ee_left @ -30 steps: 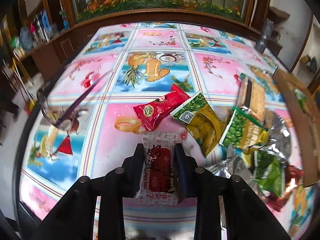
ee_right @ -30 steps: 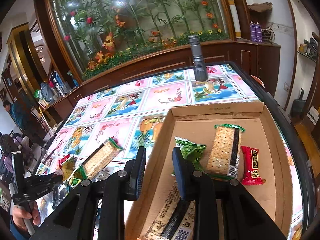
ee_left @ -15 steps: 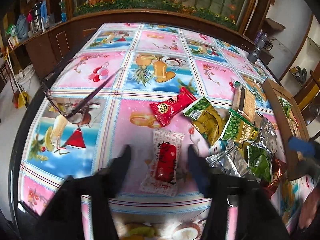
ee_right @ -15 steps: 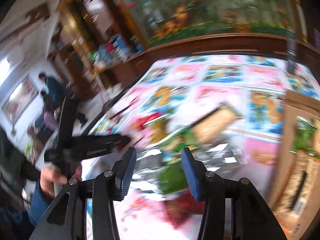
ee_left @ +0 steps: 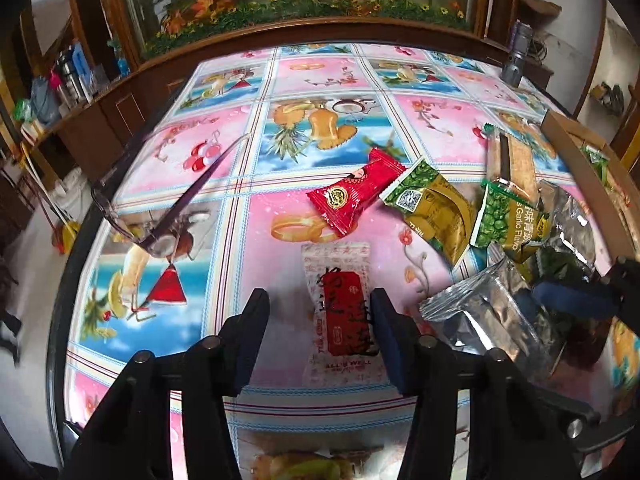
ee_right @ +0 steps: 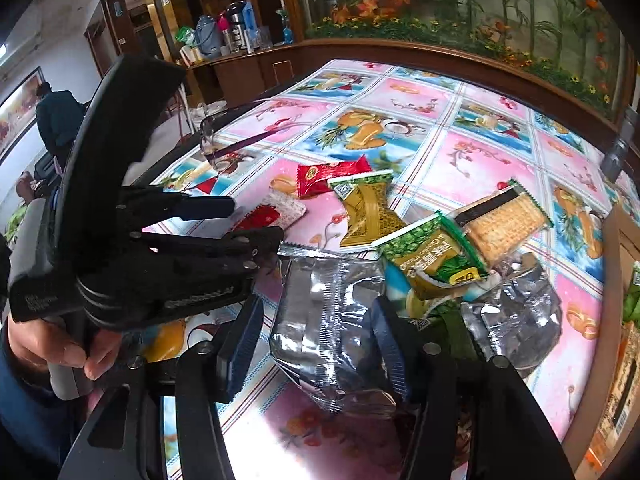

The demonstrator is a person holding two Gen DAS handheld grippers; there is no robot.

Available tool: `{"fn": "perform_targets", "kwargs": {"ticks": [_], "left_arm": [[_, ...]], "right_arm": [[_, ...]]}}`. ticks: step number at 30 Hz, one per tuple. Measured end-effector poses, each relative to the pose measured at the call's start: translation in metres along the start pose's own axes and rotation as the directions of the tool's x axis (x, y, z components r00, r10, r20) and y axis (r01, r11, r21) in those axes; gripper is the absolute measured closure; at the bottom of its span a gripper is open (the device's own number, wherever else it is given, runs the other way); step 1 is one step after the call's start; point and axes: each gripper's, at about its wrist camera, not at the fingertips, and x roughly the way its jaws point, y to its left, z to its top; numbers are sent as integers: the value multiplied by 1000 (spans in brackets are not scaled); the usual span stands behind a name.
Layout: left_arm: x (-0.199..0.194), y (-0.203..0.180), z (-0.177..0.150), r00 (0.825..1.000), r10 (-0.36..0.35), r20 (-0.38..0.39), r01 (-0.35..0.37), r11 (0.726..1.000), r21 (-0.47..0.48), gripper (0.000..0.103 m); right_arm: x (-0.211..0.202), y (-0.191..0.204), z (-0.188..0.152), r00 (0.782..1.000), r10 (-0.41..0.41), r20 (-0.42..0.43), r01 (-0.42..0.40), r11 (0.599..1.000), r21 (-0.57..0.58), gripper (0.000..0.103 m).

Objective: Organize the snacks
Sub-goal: 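Grasp the silver foil bag with the right tool while the left tool holds the candy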

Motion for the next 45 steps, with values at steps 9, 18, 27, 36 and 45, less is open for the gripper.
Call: {"fn": "perform_targets", "kwargs": {"ticks": [9, 18, 27, 36, 45], "left_arm": [[-1, -5, 1, 1000, -23, 8, 23, 1000, 13, 73], [-2, -18, -1, 999, 20, 40, -22, 998, 62, 77], [-2, -26, -3, 995, 60, 74, -68, 992, 110, 77], [-1, -18, -1, 995, 76, 64, -80, 995, 63, 61], [-2, -25, -4, 994, 79, 74, -84, 993, 78, 76]], "right_arm": [[15, 1, -13, 998, -69, -11, 69, 996, -51, 38], [2, -16, -12, 999, -20, 26, 19, 999, 40, 40], [3, -23, -12, 999, 22, 24, -25, 994, 107, 39], [4, -30, -12, 998, 58, 37, -64, 986, 155, 39], [2, -33, -12, 996, 65, 53, -73, 983, 170, 39]]}}
